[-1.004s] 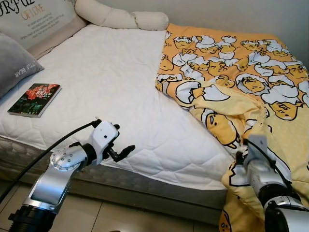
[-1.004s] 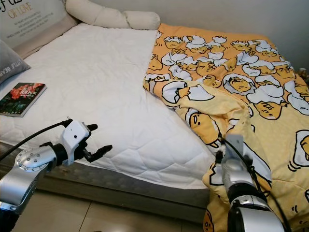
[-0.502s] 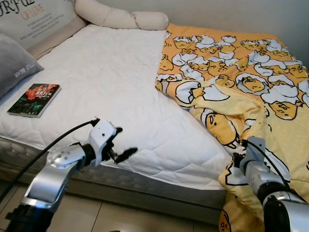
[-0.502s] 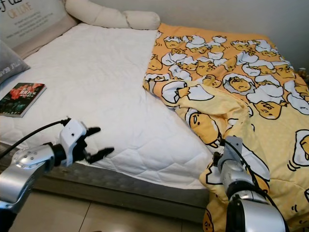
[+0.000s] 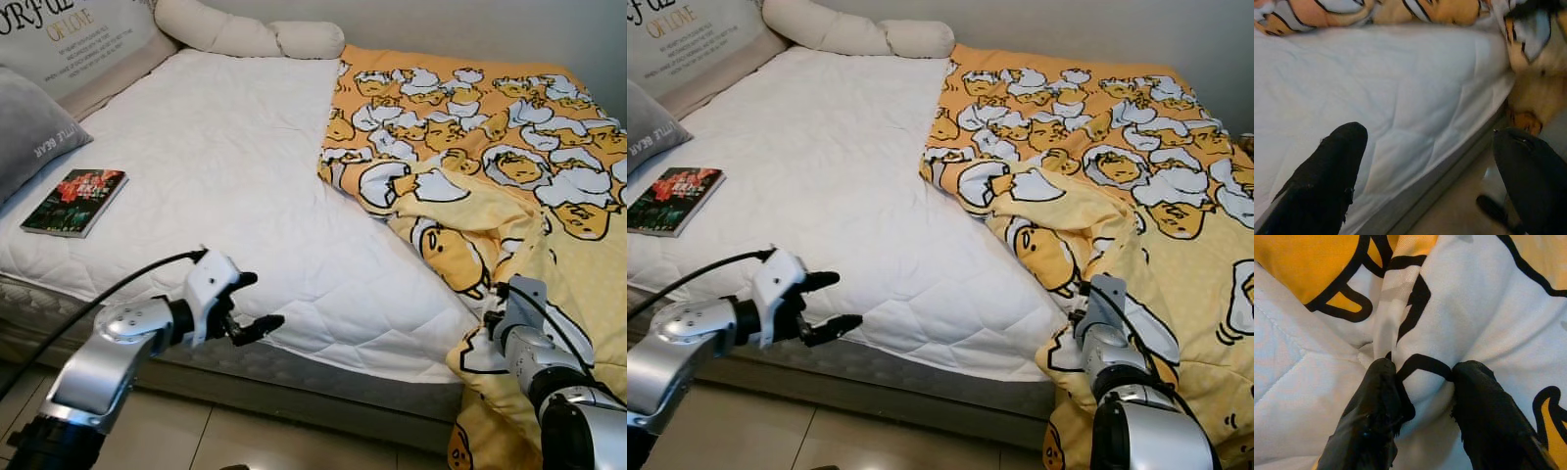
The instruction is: Clean up the room
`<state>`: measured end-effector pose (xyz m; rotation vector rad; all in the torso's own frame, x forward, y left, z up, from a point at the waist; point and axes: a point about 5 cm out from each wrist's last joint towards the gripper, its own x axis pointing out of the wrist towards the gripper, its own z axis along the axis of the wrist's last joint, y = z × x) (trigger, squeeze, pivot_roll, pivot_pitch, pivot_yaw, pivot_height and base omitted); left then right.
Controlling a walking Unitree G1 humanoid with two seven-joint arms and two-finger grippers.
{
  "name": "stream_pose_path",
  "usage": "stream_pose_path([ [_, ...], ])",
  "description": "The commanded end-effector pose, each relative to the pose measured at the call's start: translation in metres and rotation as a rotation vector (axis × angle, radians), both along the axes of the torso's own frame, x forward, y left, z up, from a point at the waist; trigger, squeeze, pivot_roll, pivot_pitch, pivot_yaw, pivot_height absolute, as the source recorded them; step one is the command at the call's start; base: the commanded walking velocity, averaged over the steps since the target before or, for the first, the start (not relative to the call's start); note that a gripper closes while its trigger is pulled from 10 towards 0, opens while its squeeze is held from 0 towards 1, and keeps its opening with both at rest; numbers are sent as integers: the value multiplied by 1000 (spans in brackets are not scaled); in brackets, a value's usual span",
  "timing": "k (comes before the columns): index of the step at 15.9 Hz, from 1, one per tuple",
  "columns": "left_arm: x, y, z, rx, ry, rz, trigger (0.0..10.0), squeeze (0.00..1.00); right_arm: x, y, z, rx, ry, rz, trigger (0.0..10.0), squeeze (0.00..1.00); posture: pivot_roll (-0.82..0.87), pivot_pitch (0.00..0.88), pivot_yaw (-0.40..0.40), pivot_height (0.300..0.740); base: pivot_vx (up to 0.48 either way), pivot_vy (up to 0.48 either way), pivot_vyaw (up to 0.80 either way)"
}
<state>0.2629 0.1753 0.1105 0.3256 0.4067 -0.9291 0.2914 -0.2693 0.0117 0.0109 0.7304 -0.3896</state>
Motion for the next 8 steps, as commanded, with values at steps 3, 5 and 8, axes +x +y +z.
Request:
stream_pose_path([
  [3, -1, -4, 0, 27, -3, -13, 10000, 200, -6, -10, -2, -9, 21, -23, 0, 0, 35, 0, 18, 740, 0, 0, 0],
  [5, -3, -4, -1, 25, 2, -4, 10000, 200, -8, -12, -3, -8, 24, -28, 0, 0, 36, 0, 18, 740, 0, 0, 0],
  [8, -4, -1, -2, 30, 6, 4, 10000, 200, -11, -16, -3, -7, 27, -41, 0, 0, 33, 0, 19, 740, 0, 0, 0],
])
